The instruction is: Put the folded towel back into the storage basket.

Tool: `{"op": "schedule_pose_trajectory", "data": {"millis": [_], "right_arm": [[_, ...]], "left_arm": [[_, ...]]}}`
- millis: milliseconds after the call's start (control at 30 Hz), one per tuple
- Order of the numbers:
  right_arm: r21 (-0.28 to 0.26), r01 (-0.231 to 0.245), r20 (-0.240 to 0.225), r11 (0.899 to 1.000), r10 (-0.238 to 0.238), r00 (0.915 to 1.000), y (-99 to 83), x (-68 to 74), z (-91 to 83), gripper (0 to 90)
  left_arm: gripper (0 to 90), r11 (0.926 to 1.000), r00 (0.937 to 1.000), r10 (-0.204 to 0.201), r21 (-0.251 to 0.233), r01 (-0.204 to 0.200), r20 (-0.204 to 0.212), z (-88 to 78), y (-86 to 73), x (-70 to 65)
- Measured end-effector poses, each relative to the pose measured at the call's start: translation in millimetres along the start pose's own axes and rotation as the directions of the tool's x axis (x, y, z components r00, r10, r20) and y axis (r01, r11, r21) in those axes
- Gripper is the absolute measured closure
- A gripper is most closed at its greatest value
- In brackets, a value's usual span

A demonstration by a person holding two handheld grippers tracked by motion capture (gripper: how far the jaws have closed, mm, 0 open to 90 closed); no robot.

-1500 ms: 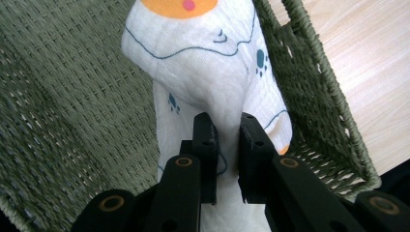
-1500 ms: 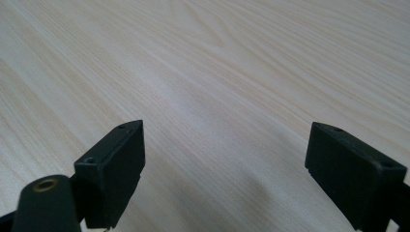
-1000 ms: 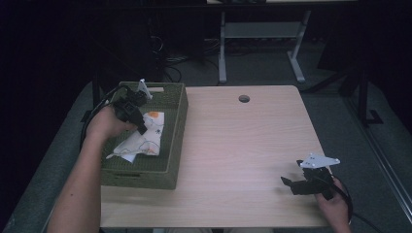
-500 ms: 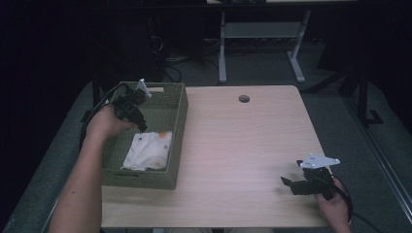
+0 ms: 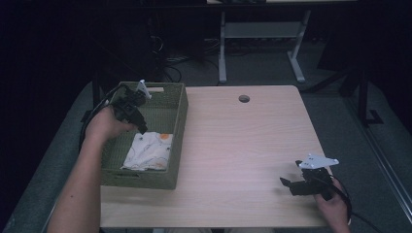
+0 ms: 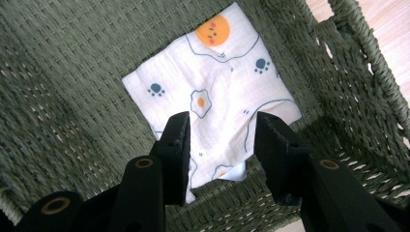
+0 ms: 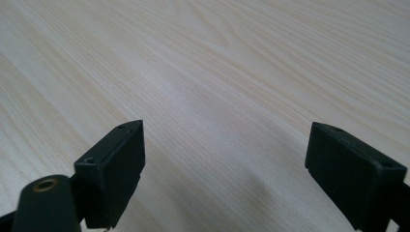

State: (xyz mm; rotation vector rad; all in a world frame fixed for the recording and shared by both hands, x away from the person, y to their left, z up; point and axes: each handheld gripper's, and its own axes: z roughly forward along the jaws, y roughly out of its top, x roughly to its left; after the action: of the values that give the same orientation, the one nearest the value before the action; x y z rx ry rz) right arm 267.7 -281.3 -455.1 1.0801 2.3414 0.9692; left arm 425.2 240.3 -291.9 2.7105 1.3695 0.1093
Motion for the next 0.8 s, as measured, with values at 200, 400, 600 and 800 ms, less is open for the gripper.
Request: {"op": "schedule_pose_trajectory", "data": {"millis": [200,400,600,800], "right_arm": [[0.0,0.001,-0.002,1.0,-0.001,1.0,0.2,1.5,0.2,13.8],[0.006,0.003,-0.006,1.0,-0.003,1.0,0.8,2.3,2.8,13.8],[0.008,0.003,-0.005,1.0,-0.003,1.0,0.5,2.4,2.7,13.8],[0.005,-0.001,-0.001,1.0,0.001,1.0,0.0,2.5,1.3,13.8]], "left_arm": [[57.5,0.9998,0.9998,-0.015,-0.015,0.015,0.014,-2.3,-2.3,-2.4],[56.0,0.9999,0.9999,-0.005,-0.016,0.005,0.013,0.9,-3.2,-8.0],[54.6,0.9997,0.9999,0.009,-0.023,-0.008,0.012,0.6,-1.6,-16.2],[52.2,0.9991,0.9997,0.019,-0.039,-0.019,0.012,-3.3,-0.9,-24.7]]}}
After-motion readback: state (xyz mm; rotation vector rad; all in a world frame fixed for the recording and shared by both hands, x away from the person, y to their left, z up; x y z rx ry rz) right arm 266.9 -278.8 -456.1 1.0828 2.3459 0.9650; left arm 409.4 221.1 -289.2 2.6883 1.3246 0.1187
